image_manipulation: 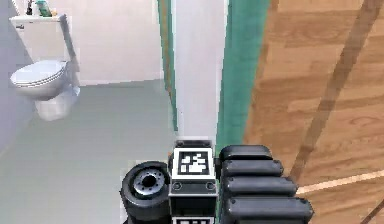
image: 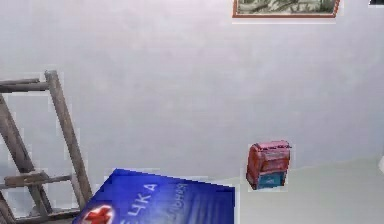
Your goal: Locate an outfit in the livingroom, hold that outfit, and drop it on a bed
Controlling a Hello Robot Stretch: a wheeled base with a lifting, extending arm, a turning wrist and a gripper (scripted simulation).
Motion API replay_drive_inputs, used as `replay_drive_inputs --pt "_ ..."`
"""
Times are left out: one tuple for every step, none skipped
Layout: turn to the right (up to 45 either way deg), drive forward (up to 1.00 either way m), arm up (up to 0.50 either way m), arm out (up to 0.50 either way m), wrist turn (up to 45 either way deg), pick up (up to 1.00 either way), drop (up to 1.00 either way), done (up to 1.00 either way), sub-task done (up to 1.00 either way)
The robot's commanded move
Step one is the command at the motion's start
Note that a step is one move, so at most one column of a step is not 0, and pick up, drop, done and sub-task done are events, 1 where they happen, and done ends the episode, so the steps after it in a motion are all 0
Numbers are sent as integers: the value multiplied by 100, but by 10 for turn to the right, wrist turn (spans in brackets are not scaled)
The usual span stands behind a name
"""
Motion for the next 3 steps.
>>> replay_drive_inputs --pt "210 0 0 0 0 0 0 0 0" --pt "0 40 0 0 0 0 0 0 0" --pt "450 0 0 0 0 0 0 0 0"
